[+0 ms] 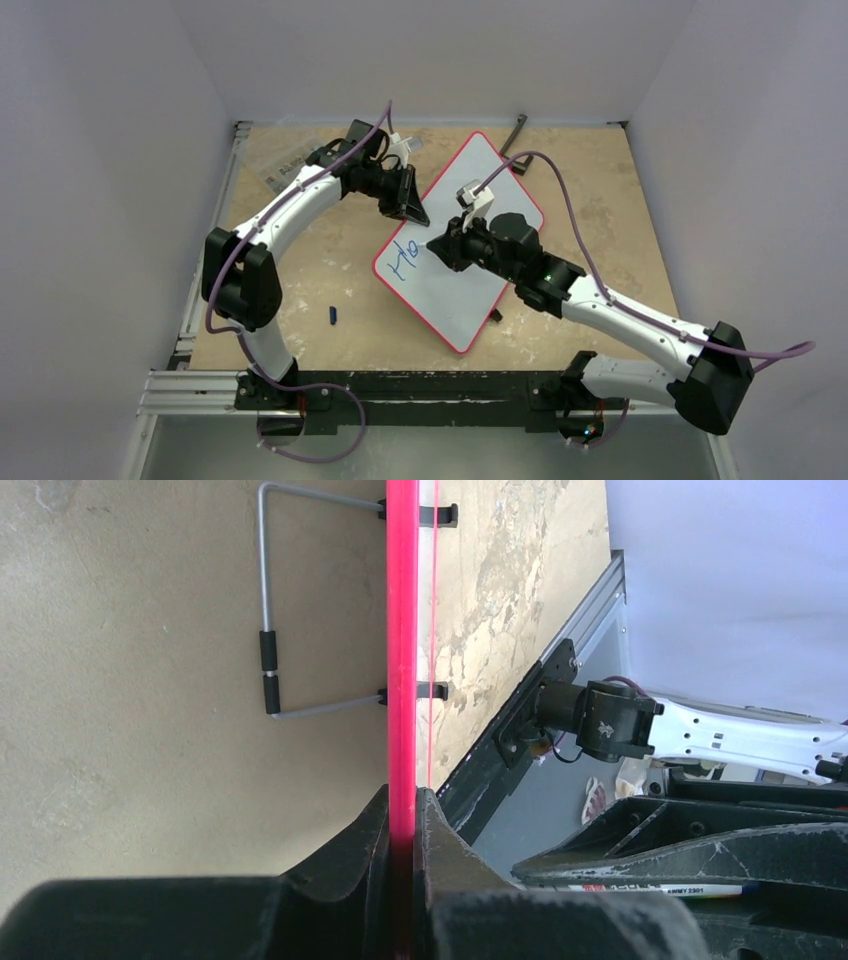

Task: Write a sentence on the whiteboard

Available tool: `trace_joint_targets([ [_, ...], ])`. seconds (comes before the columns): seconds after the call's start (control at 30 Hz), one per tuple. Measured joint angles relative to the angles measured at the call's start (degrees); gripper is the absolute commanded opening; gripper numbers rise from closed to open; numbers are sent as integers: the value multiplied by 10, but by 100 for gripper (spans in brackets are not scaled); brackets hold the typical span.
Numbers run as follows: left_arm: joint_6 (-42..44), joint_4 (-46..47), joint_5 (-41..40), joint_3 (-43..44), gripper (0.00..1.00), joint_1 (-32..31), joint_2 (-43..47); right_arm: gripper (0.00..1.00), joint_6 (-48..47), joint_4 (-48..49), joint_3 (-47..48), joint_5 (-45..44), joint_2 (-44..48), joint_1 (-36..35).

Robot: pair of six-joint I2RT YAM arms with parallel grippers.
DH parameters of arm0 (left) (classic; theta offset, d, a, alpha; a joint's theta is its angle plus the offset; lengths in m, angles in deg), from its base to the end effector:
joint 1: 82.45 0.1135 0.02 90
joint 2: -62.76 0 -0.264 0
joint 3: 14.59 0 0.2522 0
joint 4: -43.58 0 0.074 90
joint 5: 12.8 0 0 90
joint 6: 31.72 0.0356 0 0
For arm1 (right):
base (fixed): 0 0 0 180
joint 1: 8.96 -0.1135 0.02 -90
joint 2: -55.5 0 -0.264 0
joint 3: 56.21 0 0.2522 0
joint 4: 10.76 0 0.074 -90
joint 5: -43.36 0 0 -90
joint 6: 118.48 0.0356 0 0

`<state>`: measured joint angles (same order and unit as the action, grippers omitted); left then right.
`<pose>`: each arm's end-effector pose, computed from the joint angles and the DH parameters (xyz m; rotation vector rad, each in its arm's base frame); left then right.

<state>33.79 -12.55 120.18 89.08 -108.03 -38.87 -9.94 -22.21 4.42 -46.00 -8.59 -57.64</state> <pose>0.3358 -0.1877 0.3000 0.3561 2.5946 -1.2830 0.1729 0.1973 0.3075 -0.5054 1.8453 0.8229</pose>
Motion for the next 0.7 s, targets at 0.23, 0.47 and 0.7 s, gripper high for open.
trace_joint_targets([
  [0.23, -2, -2, -2, 0, 0, 0, 2, 0, 1, -2, 4, -23, 0, 0],
  [0.47, -2, -2, -3, 0, 0, 0, 3, 0, 1, -2, 26, -28, -16, 0],
  [0.7, -2, -2, -3, 0, 0, 0, 3, 0, 0, -1, 51, -29, -37, 0],
])
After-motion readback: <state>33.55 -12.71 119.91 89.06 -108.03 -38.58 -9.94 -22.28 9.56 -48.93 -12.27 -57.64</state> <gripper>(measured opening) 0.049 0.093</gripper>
